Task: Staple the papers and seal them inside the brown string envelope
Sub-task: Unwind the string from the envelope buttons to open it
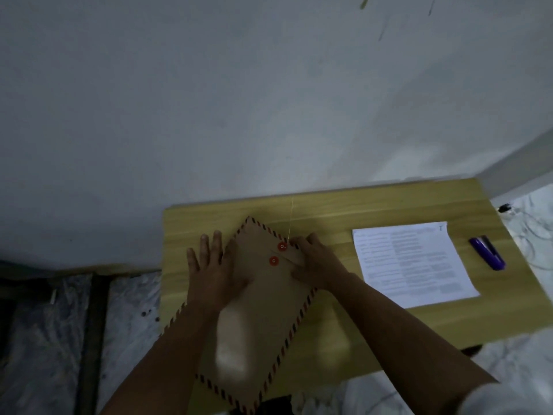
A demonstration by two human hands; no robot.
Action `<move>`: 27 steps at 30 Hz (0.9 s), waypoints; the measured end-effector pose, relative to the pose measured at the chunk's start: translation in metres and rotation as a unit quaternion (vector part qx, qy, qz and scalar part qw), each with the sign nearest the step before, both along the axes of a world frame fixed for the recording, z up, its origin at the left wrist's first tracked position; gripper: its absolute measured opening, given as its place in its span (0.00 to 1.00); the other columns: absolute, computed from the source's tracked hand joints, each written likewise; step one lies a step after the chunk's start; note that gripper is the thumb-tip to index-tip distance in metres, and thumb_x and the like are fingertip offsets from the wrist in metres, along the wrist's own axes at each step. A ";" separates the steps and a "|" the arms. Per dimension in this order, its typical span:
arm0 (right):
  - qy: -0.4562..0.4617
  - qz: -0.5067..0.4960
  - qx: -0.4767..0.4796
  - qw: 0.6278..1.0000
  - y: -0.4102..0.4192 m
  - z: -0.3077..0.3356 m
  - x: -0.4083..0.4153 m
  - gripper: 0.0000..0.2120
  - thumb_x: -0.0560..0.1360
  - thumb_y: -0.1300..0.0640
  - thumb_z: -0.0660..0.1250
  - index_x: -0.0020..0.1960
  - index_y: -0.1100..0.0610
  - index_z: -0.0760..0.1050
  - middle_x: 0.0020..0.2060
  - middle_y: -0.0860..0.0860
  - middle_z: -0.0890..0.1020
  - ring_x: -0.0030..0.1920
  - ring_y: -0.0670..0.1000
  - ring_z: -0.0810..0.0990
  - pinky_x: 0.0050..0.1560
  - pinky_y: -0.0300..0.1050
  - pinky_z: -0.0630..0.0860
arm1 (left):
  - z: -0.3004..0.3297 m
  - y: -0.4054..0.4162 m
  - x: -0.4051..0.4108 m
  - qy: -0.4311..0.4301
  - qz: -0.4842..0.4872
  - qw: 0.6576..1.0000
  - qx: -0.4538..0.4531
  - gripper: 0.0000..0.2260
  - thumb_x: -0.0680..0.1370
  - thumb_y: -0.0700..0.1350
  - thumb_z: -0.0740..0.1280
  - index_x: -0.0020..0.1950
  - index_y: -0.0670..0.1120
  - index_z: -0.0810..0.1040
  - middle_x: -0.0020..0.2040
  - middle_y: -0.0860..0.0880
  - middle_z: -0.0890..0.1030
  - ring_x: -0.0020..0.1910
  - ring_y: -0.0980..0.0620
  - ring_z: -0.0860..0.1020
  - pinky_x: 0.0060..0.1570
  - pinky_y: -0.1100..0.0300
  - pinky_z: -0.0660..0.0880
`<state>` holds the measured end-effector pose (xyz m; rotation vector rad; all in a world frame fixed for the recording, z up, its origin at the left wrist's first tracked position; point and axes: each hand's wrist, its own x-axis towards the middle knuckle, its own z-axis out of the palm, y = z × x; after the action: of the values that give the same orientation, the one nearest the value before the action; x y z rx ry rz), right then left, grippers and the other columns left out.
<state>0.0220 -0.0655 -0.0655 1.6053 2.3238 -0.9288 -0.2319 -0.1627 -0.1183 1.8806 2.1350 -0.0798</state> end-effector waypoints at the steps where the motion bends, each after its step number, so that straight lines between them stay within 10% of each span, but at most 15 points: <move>1: -0.003 -0.004 -0.003 1.000 -0.007 0.004 0.002 0.34 0.68 0.49 0.71 0.72 0.46 0.64 0.61 0.52 0.69 0.55 0.58 0.77 0.54 0.57 0.78 | 0.002 -0.002 0.005 0.003 0.013 1.000 -0.012 0.45 0.75 0.73 0.59 0.83 0.52 0.47 0.83 0.44 0.39 0.81 0.36 0.36 0.76 0.31 0.41; 11: 0.073 -0.161 -0.007 0.984 -0.076 0.047 0.012 0.21 0.77 0.49 0.61 0.70 0.49 0.72 0.56 0.52 0.84 0.56 0.54 0.82 0.57 0.54 0.79 | 0.032 -0.060 0.044 -0.104 0.000 0.995 -0.002 0.33 0.75 0.62 0.55 0.76 0.46 0.62 0.76 0.38 0.69 0.75 0.32 0.67 0.68 0.34 0.69; 16: 0.146 -0.259 0.008 0.955 -0.105 0.077 0.015 0.12 0.79 0.58 0.63 0.39 0.50 0.80 0.35 0.46 0.83 0.37 0.47 0.81 0.39 0.44 0.74 | 0.081 -0.080 0.081 -0.192 0.050 0.980 0.030 0.32 0.81 0.63 0.50 0.78 0.45 0.67 0.78 0.44 0.67 0.77 0.42 0.64 0.77 0.47 0.57; 21: 0.192 -0.270 0.049 0.942 -0.129 0.095 0.018 0.26 0.75 0.62 0.66 0.73 0.51 0.70 0.55 0.47 0.80 0.53 0.49 0.80 0.52 0.48 0.77 | 0.087 -0.083 0.103 -0.176 -0.019 0.984 -0.034 0.34 0.80 0.64 0.45 0.83 0.51 0.49 0.83 0.50 0.50 0.82 0.44 0.51 0.79 0.47 0.55; 27: 0.252 -0.266 0.017 0.930 -0.140 0.097 0.024 0.25 0.74 0.54 0.68 0.71 0.49 0.73 0.62 0.49 0.81 0.60 0.52 0.81 0.58 0.56 0.80 | 0.118 -0.076 0.122 -0.328 0.167 0.928 -0.055 0.29 0.79 0.61 0.63 0.79 0.56 0.61 0.79 0.49 0.61 0.75 0.43 0.66 0.71 0.43 0.68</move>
<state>0.0460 -0.2056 0.0319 2.2999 2.2170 -1.5832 -0.1097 -0.2389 -0.0004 1.2118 1.8750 0.4309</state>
